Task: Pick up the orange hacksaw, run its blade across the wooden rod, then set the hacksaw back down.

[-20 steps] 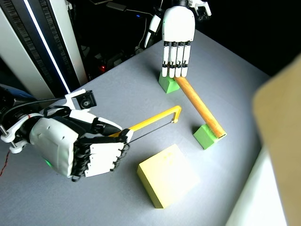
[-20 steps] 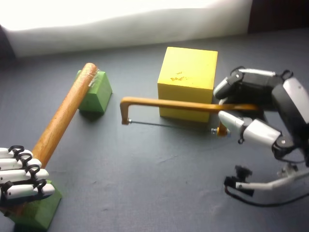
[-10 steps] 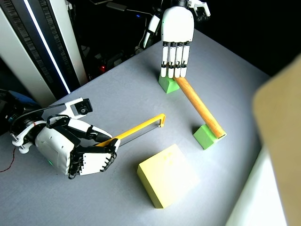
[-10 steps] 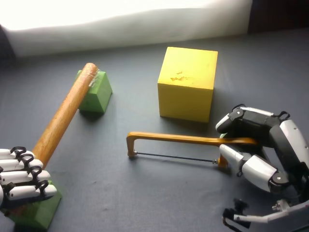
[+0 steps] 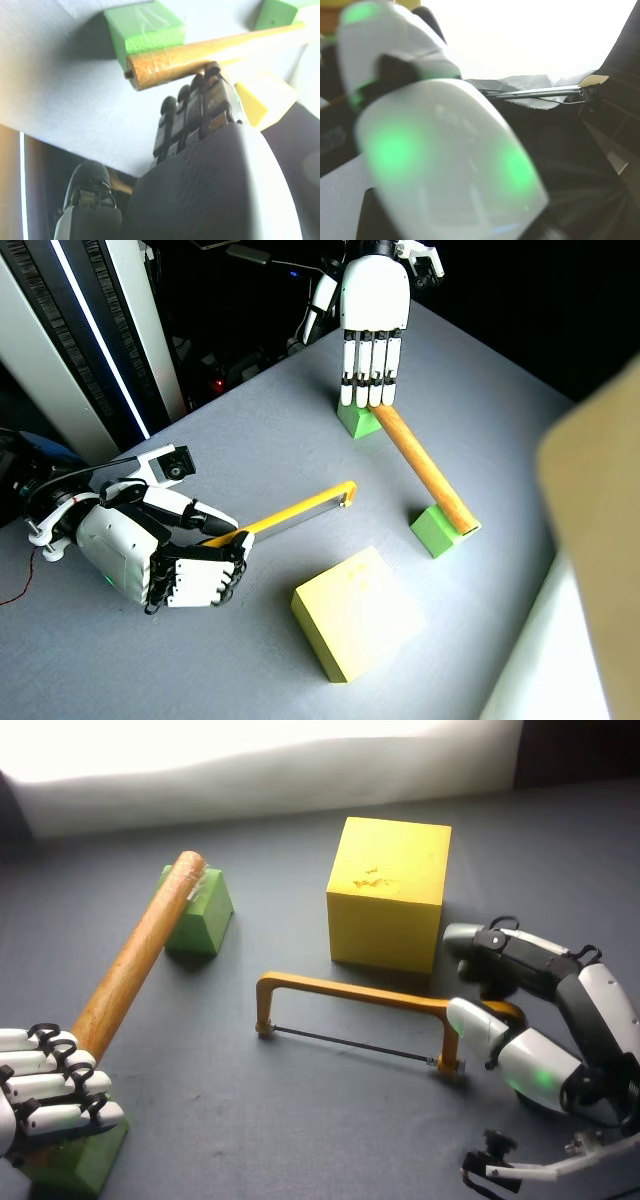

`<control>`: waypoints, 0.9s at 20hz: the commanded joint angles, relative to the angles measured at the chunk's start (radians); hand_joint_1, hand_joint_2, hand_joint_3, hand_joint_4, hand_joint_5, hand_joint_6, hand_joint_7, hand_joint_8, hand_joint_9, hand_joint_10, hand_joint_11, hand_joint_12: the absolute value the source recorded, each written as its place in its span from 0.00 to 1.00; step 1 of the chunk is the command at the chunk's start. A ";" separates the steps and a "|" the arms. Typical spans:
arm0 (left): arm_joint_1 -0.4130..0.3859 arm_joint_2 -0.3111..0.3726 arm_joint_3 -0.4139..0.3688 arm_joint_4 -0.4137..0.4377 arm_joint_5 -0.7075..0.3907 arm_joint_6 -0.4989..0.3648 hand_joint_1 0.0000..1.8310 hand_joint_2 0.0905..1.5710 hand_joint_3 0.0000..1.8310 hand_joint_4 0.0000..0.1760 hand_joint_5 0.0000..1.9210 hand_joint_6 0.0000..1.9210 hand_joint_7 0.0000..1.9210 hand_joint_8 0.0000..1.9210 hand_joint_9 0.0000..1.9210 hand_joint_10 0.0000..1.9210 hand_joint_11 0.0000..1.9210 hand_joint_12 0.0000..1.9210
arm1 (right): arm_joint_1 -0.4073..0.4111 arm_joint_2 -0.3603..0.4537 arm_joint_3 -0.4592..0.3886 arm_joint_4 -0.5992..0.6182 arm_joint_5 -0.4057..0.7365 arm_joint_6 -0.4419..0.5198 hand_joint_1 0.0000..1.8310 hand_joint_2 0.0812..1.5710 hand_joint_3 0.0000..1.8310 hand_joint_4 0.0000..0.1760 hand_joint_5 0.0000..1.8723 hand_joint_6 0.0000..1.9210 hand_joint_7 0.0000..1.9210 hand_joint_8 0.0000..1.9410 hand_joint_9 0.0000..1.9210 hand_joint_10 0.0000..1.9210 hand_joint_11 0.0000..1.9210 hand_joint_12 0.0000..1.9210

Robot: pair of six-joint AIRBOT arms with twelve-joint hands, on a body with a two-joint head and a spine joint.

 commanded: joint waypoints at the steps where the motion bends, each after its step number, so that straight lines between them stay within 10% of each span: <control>1: -0.006 -0.002 0.007 -0.013 -0.017 0.001 0.00 0.75 0.00 0.00 0.03 0.00 0.00 0.00 0.00 0.00 0.00 0.00 | -0.002 0.005 0.000 -0.063 0.109 0.015 0.48 0.68 0.00 0.00 0.22 0.00 0.25 0.00 0.25 0.07 0.07 0.64; 9: 0.005 -0.015 0.081 -0.015 -0.170 0.031 0.00 0.75 0.00 0.00 0.03 0.00 0.00 0.00 0.00 0.00 0.00 0.00 | 0.027 0.043 0.000 -0.165 0.076 -0.035 0.28 0.56 0.00 0.00 0.00 0.00 0.00 0.00 0.00 0.00 0.00 0.25; 12: 0.011 -0.027 0.121 -0.191 -0.291 0.166 0.00 0.75 0.00 0.00 0.03 0.00 0.01 0.00 0.00 0.00 0.00 0.00 | 0.071 0.110 -0.010 -0.251 0.004 -0.042 0.23 0.55 0.00 0.00 0.00 0.00 0.00 0.00 0.01 0.00 0.00 0.25; 18: 0.005 -0.078 0.202 -0.272 -0.669 0.203 0.00 0.74 0.00 0.00 0.03 0.00 0.01 0.00 0.00 0.00 0.00 0.00 | 0.190 0.275 -0.016 -0.528 -0.195 -0.052 0.20 0.57 0.00 0.00 0.05 0.01 0.05 0.01 0.07 0.01 0.00 0.36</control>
